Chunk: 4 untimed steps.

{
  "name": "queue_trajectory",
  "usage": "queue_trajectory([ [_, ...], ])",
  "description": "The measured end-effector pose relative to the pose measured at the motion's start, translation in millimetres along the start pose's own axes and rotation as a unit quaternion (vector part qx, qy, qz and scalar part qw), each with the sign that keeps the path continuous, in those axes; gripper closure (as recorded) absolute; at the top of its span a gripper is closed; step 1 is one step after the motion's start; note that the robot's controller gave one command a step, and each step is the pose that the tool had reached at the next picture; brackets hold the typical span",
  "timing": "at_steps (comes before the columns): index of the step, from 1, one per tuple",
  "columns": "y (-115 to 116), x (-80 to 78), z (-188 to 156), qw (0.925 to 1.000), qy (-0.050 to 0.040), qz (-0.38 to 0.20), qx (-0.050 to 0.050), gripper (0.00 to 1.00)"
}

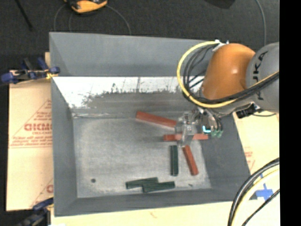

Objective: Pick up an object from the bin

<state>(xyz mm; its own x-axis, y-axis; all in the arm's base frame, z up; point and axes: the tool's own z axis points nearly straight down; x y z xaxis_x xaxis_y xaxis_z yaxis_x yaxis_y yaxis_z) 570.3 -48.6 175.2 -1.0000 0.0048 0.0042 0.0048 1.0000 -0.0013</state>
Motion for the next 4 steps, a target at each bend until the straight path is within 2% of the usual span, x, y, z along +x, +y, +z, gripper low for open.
queue_trajectory([
  [1,-0.2,-1.5,-4.5,1.0000,-0.0038,0.000,0.001,0.00],
  [2,-3.0,-33.7,43.3,0.9996,-0.0090,-0.026,0.001,0.00],
  [3,-36.7,-8.2,94.4,0.9976,-0.0138,-0.067,-0.001,1.00],
  [4,-36.7,-8.2,94.4,0.9976,-0.0138,-0.068,-0.001,1.00],
])
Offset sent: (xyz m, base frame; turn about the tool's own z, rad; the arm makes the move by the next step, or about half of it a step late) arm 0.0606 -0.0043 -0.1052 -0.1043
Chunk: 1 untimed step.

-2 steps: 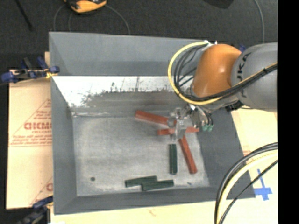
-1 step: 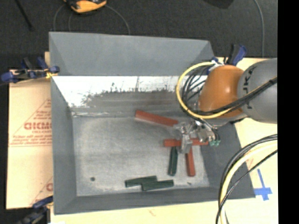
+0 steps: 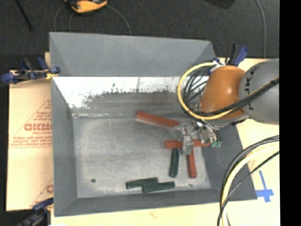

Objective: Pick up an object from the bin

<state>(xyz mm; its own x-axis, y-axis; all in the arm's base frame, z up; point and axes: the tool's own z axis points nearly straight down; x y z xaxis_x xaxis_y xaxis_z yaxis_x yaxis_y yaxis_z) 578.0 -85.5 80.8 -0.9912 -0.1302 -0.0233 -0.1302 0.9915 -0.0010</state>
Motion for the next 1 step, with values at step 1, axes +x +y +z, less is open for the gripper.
queue_trajectory([
  [1,-45.9,14.7,-125.5,0.9989,0.0084,0.047,0.001,1.00],
])
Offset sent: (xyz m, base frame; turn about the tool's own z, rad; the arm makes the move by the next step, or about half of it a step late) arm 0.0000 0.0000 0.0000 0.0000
